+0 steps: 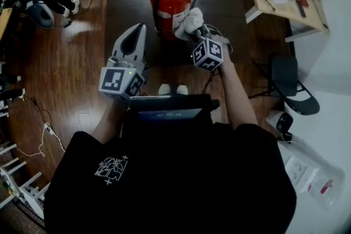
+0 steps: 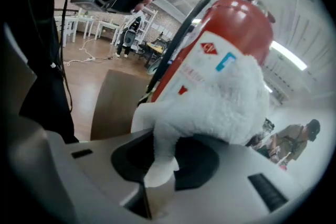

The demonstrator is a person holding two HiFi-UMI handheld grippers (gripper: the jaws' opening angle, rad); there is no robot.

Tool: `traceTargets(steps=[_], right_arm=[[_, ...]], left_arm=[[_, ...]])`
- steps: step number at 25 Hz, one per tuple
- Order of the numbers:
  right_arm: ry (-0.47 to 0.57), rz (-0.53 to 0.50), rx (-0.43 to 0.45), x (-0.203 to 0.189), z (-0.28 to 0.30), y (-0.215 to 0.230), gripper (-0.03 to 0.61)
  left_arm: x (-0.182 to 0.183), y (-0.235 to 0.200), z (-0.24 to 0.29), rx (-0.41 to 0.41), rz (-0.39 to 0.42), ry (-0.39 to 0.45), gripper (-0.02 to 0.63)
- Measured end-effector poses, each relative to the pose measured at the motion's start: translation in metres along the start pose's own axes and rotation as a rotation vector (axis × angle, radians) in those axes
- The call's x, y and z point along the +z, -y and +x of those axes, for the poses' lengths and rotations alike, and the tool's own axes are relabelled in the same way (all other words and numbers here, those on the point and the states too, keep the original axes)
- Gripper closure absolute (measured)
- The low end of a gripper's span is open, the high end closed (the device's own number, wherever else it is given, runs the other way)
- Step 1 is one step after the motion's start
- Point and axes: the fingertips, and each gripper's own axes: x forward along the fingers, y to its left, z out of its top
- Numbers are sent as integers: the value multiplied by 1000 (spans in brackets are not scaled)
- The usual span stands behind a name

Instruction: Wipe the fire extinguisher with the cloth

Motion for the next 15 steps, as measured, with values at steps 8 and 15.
traceTargets(steps=[8,15], right_arm=[[31,107,75,-8,-2,-33,480],[415,442,-91,53,-112,30,479]], left_arm=[[2,-4,2,3,-9,11,614],[1,3,6,-21,-28,22,614]])
